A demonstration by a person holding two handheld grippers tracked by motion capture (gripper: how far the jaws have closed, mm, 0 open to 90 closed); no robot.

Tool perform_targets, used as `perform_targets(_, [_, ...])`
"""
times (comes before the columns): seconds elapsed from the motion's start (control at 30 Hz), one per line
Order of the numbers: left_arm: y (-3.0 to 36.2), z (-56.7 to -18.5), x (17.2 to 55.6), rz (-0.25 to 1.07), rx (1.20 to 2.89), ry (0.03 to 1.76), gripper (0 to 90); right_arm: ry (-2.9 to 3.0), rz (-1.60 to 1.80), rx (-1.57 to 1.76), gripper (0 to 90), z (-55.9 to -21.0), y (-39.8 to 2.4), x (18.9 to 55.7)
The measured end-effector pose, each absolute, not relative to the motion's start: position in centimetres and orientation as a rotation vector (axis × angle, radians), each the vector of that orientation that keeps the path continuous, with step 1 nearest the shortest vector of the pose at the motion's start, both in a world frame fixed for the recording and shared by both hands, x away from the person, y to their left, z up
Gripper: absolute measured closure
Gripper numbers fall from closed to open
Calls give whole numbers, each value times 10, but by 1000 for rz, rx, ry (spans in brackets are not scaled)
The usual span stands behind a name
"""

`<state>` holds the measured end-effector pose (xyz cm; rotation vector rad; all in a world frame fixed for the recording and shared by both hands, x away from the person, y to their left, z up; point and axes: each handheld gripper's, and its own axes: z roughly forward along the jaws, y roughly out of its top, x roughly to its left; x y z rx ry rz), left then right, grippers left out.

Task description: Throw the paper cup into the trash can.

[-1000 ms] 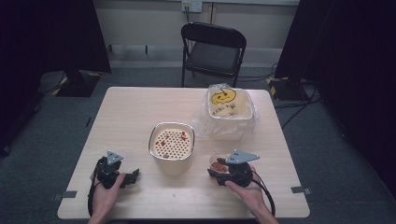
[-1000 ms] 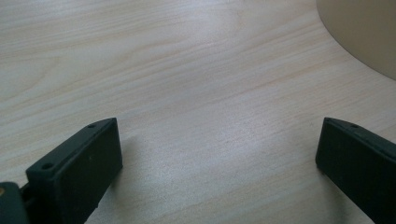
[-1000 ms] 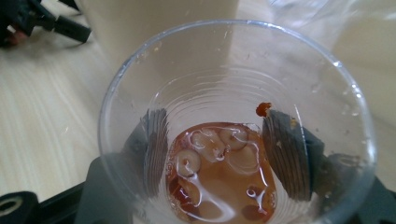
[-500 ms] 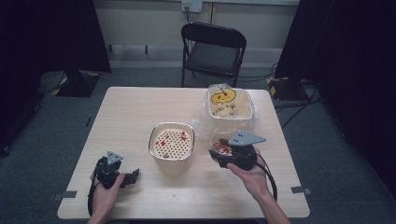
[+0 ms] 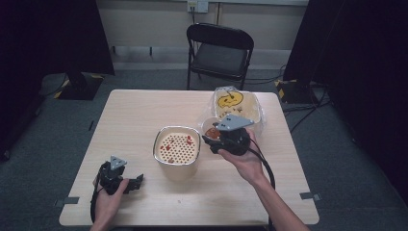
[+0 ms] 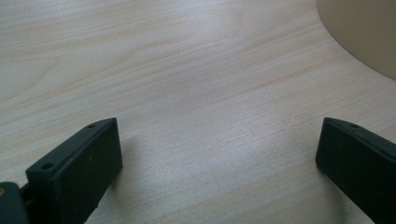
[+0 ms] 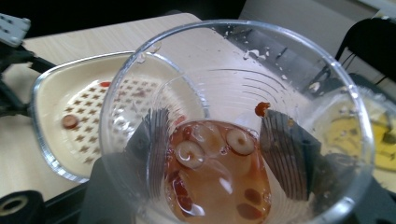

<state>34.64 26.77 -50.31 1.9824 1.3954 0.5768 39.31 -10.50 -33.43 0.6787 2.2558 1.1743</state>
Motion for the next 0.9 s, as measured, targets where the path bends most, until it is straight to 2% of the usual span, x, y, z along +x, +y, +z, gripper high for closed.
perform_targets(0.5, [268,-503,346,576,1985,1394,0,2236,818,439,449,-325,-52,422])
perform_targets(0.9, [268,-503,346,576,1985,1394,0,2180,525,232,460,-337,-25,421])
